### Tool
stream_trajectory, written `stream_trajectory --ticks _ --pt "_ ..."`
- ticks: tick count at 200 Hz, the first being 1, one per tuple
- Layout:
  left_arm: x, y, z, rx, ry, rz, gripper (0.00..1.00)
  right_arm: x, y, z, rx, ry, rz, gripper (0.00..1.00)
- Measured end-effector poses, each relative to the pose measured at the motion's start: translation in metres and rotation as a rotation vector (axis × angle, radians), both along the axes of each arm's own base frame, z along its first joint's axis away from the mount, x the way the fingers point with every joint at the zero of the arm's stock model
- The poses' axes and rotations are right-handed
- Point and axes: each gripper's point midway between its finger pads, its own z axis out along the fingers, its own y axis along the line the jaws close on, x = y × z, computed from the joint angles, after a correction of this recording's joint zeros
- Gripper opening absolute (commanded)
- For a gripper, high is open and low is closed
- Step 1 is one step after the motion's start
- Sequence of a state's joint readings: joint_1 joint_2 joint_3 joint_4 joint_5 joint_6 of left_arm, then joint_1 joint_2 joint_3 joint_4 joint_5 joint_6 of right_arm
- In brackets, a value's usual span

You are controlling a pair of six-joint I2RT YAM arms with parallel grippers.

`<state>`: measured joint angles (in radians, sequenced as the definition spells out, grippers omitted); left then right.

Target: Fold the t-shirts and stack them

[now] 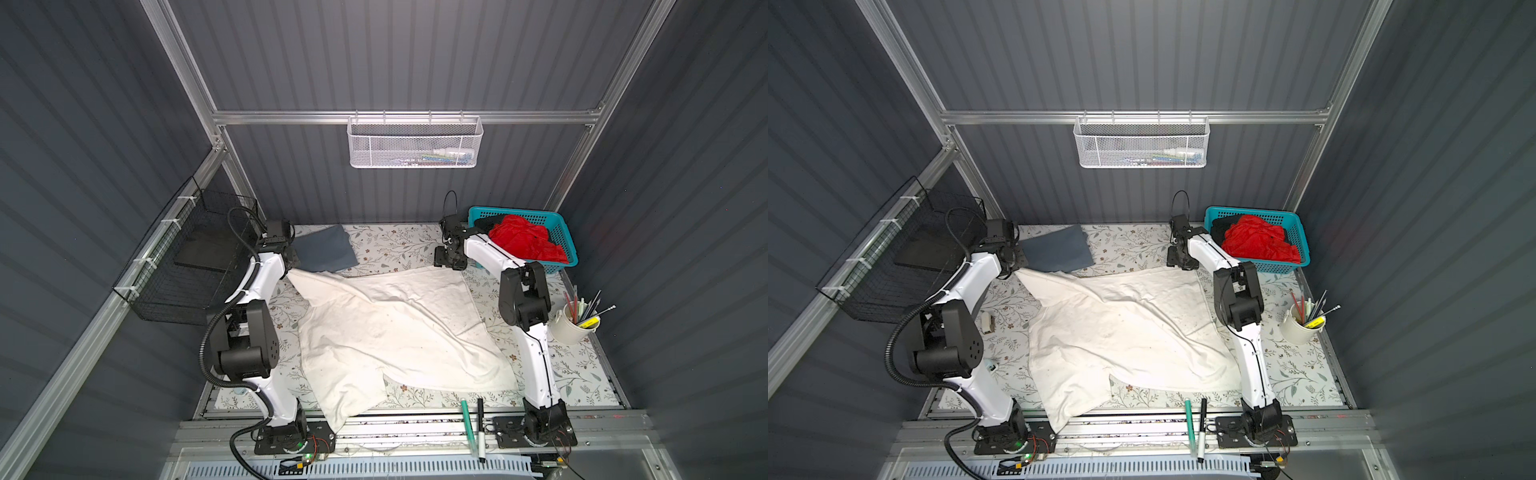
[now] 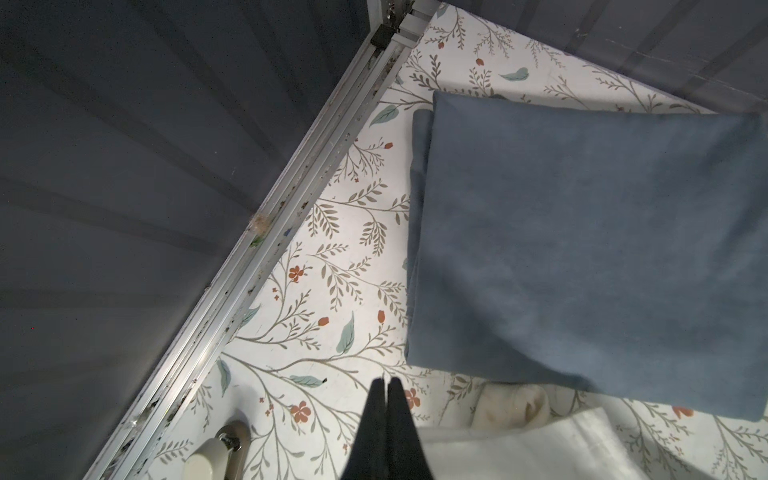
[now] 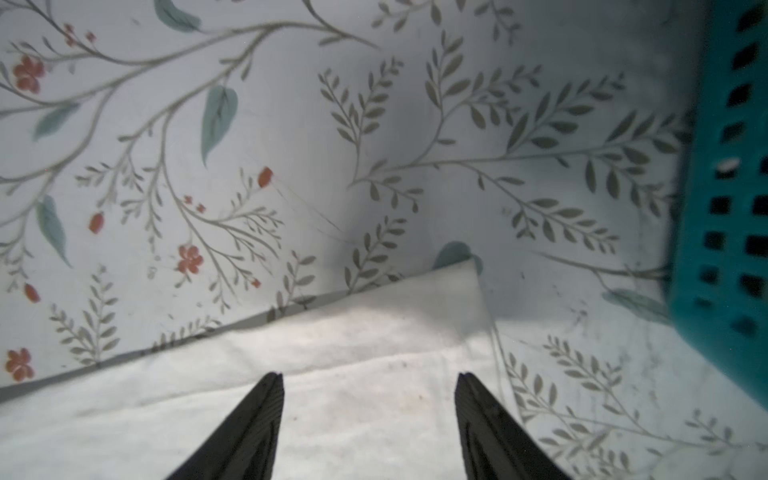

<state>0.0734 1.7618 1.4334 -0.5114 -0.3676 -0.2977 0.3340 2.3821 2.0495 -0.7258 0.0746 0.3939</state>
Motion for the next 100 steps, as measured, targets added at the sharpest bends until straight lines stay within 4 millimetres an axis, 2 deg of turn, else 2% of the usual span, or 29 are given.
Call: stream_trajectory --ticks 26,60,74,94,100 --pt "-0.002 0.002 0.006 0.002 -0.011 0.002 0.0 0.009 0.001 -0.005 0.011 -0.003 -0.009 0.66" --pt "-0.004 0.004 0.008 0.003 -0.018 0.008 0.0 0.001 -0.008 -0.021 -0.032 0.049 -0.023 0.67" --pt "-0.01 0.006 0.006 0.005 -0.011 0.014 0.0 -0.002 -0.011 -0.022 -0.051 0.059 -0.029 0.66" --pt "-0.016 0.009 0.007 0.007 -0.009 0.019 0.0 -0.002 -0.013 -0.022 -0.058 0.06 -0.034 0.58" --pt "-0.018 0.009 0.008 0.008 -0.008 0.019 0.0 -0.002 -0.013 -0.023 -0.059 0.061 -0.034 0.53"
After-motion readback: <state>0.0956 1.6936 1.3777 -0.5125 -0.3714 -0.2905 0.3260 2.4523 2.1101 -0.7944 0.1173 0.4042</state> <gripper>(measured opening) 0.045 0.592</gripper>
